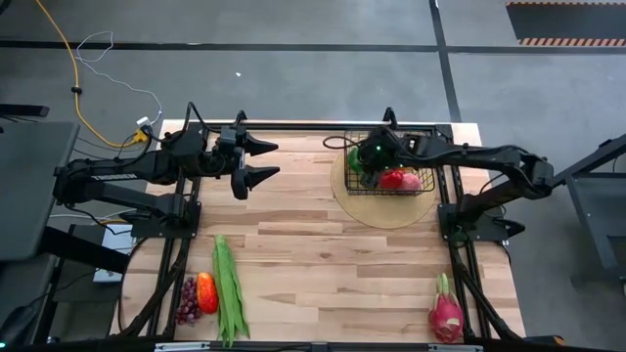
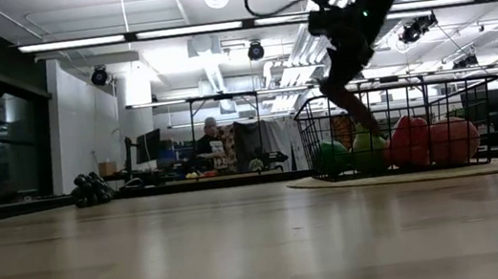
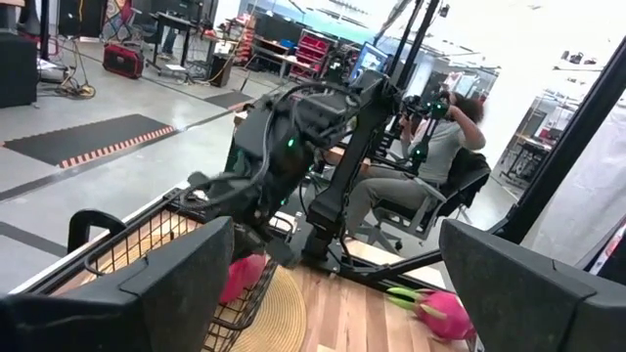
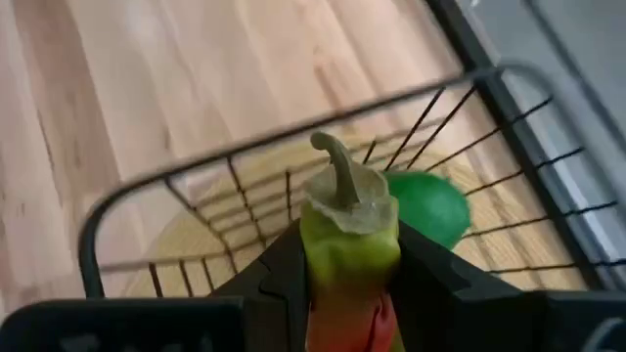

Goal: Build produce basket
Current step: Put the dark red chili pepper into the black wire basket

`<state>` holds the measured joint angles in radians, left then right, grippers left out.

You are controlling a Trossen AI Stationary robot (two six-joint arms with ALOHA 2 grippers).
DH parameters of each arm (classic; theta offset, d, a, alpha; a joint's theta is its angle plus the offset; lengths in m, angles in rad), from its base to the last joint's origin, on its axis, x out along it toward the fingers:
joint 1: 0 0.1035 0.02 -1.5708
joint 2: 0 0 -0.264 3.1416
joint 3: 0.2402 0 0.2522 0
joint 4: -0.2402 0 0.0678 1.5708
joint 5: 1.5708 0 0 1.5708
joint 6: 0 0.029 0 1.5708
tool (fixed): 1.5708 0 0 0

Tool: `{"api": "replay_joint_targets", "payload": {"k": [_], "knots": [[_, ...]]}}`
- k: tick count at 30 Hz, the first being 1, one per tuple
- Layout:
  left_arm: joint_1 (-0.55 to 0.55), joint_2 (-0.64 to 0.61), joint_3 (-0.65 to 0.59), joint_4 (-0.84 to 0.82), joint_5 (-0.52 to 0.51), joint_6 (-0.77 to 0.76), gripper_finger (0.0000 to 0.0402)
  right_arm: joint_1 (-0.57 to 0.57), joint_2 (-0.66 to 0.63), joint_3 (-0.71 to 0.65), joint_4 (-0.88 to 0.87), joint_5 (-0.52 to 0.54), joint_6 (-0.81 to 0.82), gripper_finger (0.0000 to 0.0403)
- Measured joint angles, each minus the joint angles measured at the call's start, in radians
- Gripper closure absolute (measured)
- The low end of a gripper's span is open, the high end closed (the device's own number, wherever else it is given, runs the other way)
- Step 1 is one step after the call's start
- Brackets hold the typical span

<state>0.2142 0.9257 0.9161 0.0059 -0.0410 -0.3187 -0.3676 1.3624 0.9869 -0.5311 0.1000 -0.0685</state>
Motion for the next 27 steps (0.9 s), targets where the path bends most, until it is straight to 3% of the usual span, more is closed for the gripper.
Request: {"api": "replay_joint_targets", "payload": {"k": [10, 27], "knots": [[0.000, 0.000, 0.000, 0.000, -0.105, -0.003, 0.0051, 0.000, 0.000, -0.087, 0.025, -0.097, 0.000, 0.0306], [0.000, 0.000, 0.000, 0.000, -0.108, 0.007, 0.0051, 0.000, 0.000, -0.086, -0.090, -0.148, 0.017, 0.0306]]}}
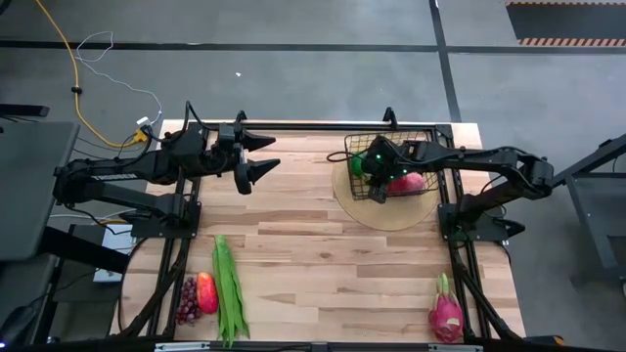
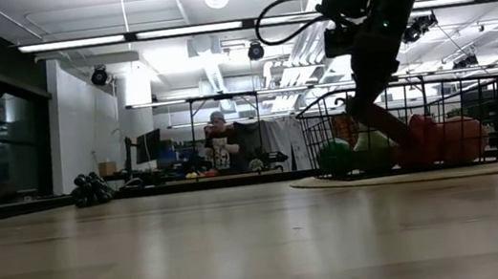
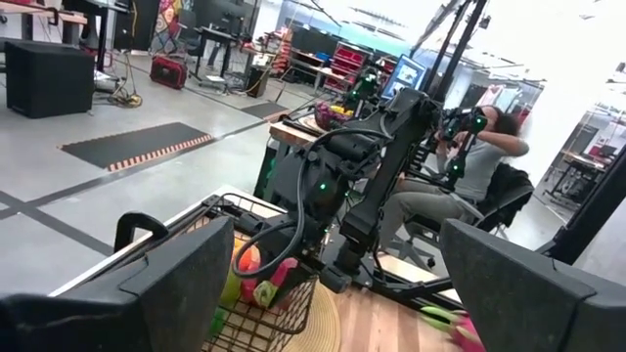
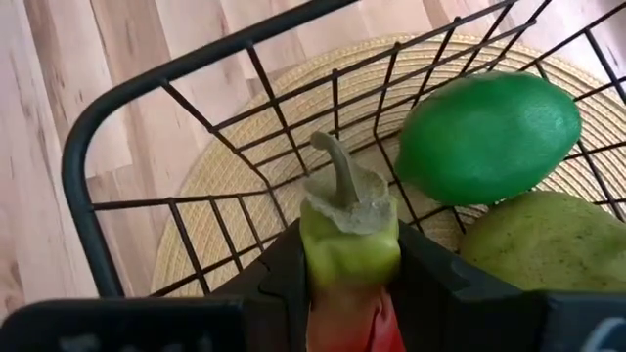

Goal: Build produce basket
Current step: Put the dark red chili pepper into the black wire basket, then put the orange mango into the black wire basket

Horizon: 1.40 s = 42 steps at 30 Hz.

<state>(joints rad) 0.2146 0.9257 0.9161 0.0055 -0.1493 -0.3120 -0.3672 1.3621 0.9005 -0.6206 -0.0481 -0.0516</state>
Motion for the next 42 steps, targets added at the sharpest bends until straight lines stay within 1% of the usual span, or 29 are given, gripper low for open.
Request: {"api": "replay_joint_targets", "payload": {"k": [6, 8, 11, 18, 21, 24, 27, 30, 33, 36, 40, 42], "knots": [[0.000, 0.000, 0.000, 0.000, 0.000, 0.008, 0.0051, 0.000, 0.000, 0.000, -0.001, -0.001, 0.009, 0.0305], [0.000, 0.000, 0.000, 0.000, 0.000, 0.008, 0.0051, 0.000, 0.000, 0.000, 0.000, -0.001, 0.010, 0.0298], [0.000, 0.000, 0.000, 0.000, 0.000, 0.008, 0.0051, 0.000, 0.000, 0.000, 0.000, -0.001, 0.010, 0.0272], [0.000, 0.000, 0.000, 0.000, 0.001, 0.009, 0.0051, 0.001, 0.000, 0.001, -0.001, 0.014, 0.009, 0.0180], [0.000, 0.000, 0.000, 0.000, 0.001, 0.008, 0.0051, 0.001, -0.001, 0.020, -0.033, 0.018, 0.009, 0.0150], [0.000, 0.000, 0.000, 0.000, 0.012, 0.008, 0.0051, 0.001, -0.001, 0.078, -0.100, 0.018, 0.001, 0.0134], [0.000, -0.008, -0.001, -0.003, 0.036, 0.009, 0.0051, 0.001, -0.002, 0.161, -0.194, 0.017, 0.001, 0.0131], [0.000, -0.026, -0.001, -0.013, 0.070, 0.009, 0.0051, 0.003, -0.036, 0.204, -0.216, -0.001, 0.016, 0.0130], [0.000, -0.050, -0.001, -0.022, 0.079, 0.000, 0.0051, 0.013, -0.119, 0.170, -0.118, -0.034, 0.084, 0.0130], [0.000, -0.080, -0.001, -0.049, 0.079, -0.008, 0.0051, 0.042, -0.229, 0.074, 0.046, -0.037, 0.207, 0.0130], [0.000, -0.115, -0.001, -0.077, 0.079, -0.022, 0.0051, 0.117, -0.371, -0.065, 0.383, -0.036, 0.377, 0.0130], [0.000, -0.127, -0.001, -0.089, 0.079, -0.016, 0.0051, 0.153, -0.417, -0.120, 0.562, -0.037, 0.419, 0.0130]]}}
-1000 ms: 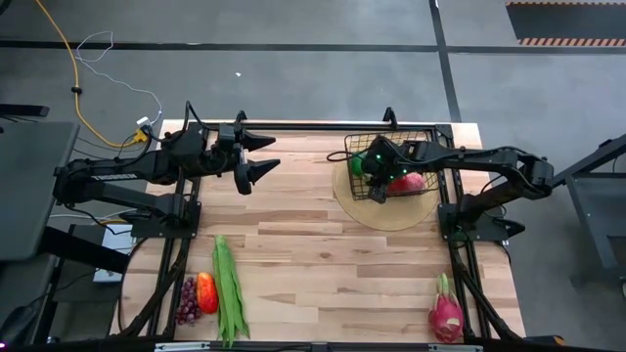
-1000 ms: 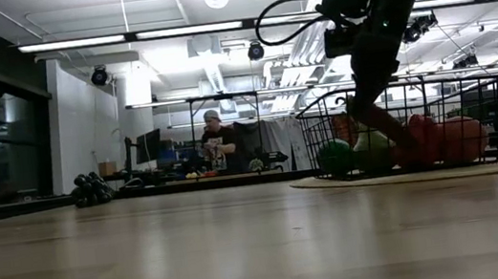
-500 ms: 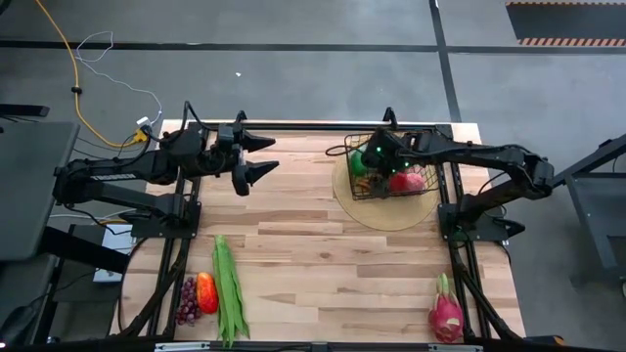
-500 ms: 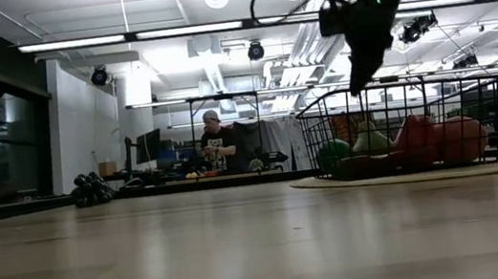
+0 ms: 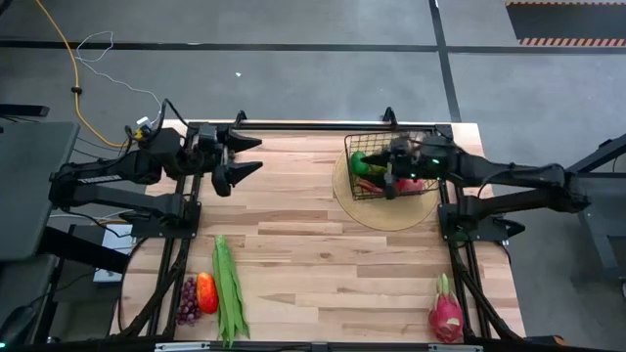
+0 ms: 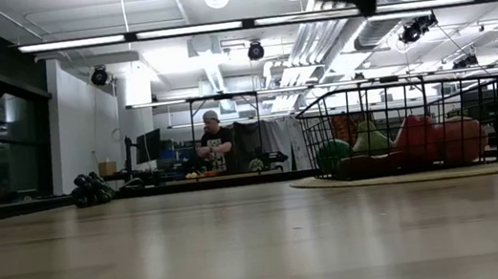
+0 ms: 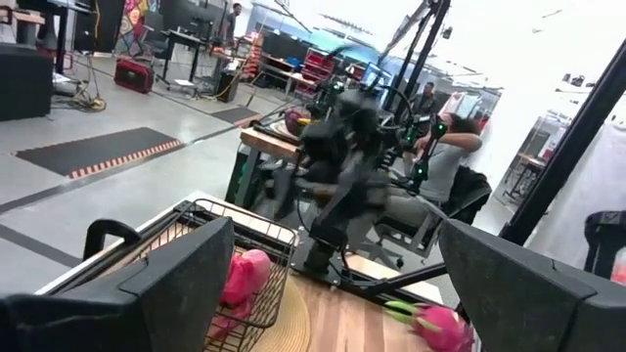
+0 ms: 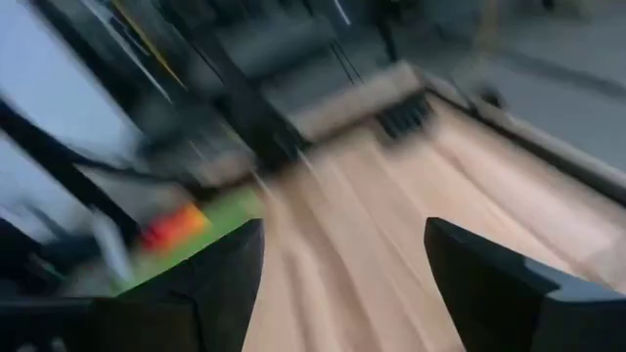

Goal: Build produce basket
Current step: Put the orange mango into the black wire basket

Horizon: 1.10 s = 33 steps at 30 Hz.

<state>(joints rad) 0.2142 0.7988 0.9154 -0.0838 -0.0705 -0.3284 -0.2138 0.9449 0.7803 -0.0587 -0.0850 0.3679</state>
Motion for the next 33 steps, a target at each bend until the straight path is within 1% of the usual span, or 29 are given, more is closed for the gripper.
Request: {"api": "replay_joint_targets", "payload": {"k": [3, 5, 13, 17, 24, 29, 33], "knots": [[0.000, -0.008, 0.000, -0.011, -0.001, 0.032, 0.0051, 0.039, -0.037, -0.056, 0.221, 0.010, 0.023, 0.0130], [0.000, -0.009, 0.000, -0.011, -0.009, 0.048, 0.0051, 0.054, -0.044, -0.063, 0.269, 0.025, 0.016, 0.0130], [0.000, -0.007, 0.000, -0.011, -0.027, 0.046, 0.0051, 0.060, -0.044, -0.055, 0.266, 0.032, 0.017, 0.0130], [0.000, -0.007, 0.000, -0.014, -0.068, 0.027, 0.0051, 0.060, -0.044, -0.055, 0.266, 0.032, 0.017, 0.0130], [0.000, -0.001, 0.000, -0.089, -0.157, 0.025, 0.0051, 0.060, -0.043, -0.054, 0.259, 0.032, 0.059, 0.0130], [0.000, 0.017, 0.000, -0.164, -0.177, 0.021, 0.0051, 0.060, -0.043, -0.054, 0.257, 0.032, 0.058, 0.0130], [0.000, 0.042, 0.000, -0.183, -0.176, -0.013, 0.0051, 0.060, -0.043, -0.054, 0.257, 0.032, 0.053, 0.0130]]}}
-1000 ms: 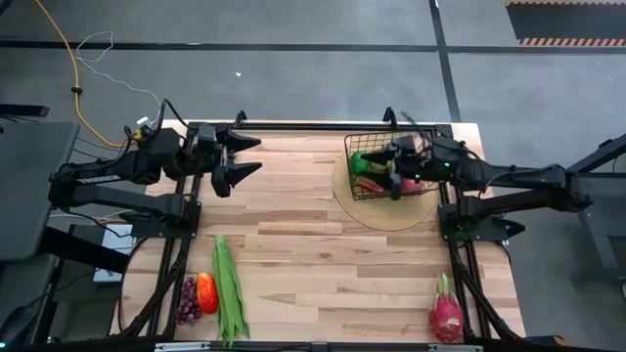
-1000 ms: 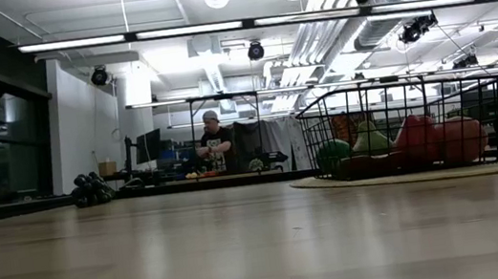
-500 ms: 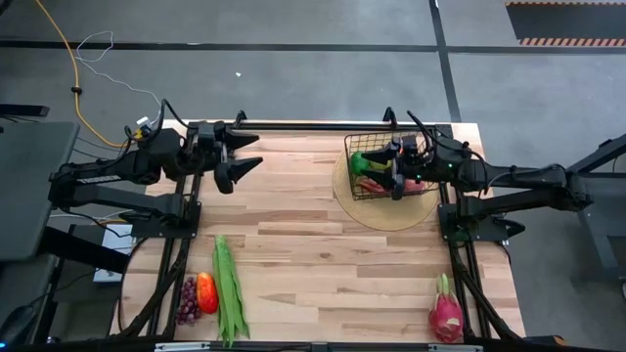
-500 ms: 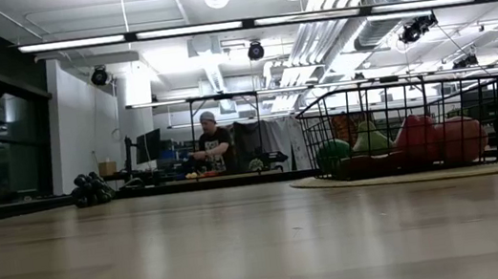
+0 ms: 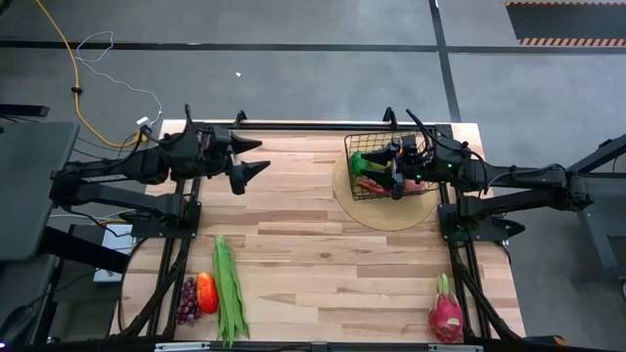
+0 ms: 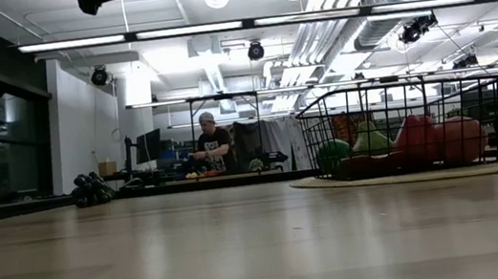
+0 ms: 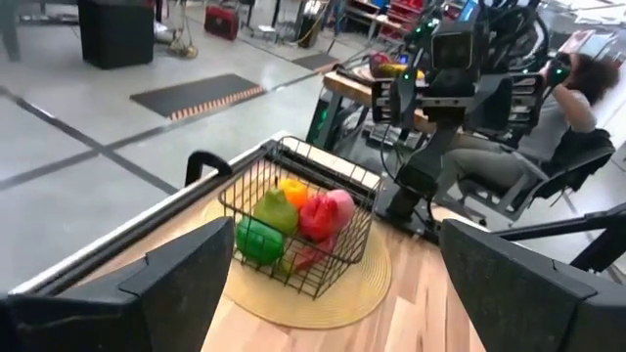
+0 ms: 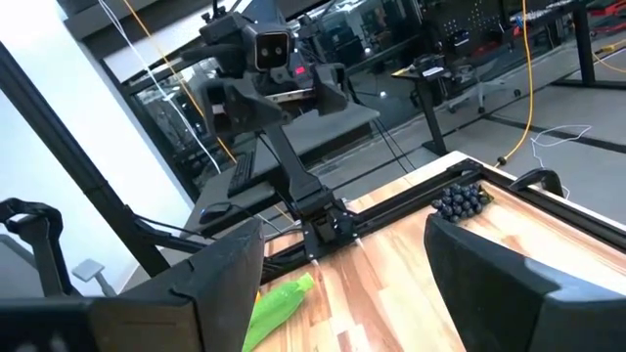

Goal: Build produce basket
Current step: Put the orange mango into the black wire basket

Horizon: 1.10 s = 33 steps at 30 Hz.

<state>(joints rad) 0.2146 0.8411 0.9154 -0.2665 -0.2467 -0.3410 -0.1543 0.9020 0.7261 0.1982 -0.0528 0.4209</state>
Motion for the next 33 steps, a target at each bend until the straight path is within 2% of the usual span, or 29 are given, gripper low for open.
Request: {"api": "replay_joint_targets", "payload": {"k": [4, 7, 11, 14, 17, 20, 27, 33], "knots": [[-0.001, 0.016, 0.000, 0.000, 0.016, -0.042, 0.0051, 0.000, 0.000, 0.000, 0.000, 0.000, -0.002, 0.0130], [-0.012, 0.025, 0.001, -0.044, 0.000, -0.183, 0.0051, 0.000, 0.000, 0.000, 0.000, 0.000, 0.001, 0.0130], [-0.060, 0.054, 0.035, -0.317, 0.021, -0.459, 0.0051, 0.000, 0.000, 0.001, -0.003, 0.000, 0.008, 0.0130], [-0.129, 0.084, 0.050, -0.551, 0.109, -0.660, 0.0051, 0.000, 0.000, 0.001, -0.009, 0.000, 0.008, 0.0130], [-0.247, 0.126, 0.049, -0.746, 0.205, -0.878, 0.0051, 0.000, 0.000, 0.002, -0.026, 0.000, 0.008, 0.0130], [-0.417, 0.184, 0.048, -0.851, 0.251, -1.100, 0.0051, 0.000, 0.000, 0.002, -0.043, 0.000, 0.008, 0.0130], [-0.788, 0.337, 0.048, -0.813, 0.274, -1.617, 0.0051, 0.000, 0.000, 0.002, -0.069, -0.006, 0.009, 0.0130], [-1.021, 0.464, 0.048, -0.727, 0.303, -1.986, 0.0051, 0.000, 0.000, 0.002, -0.090, -0.010, 0.008, 0.0130]]}}
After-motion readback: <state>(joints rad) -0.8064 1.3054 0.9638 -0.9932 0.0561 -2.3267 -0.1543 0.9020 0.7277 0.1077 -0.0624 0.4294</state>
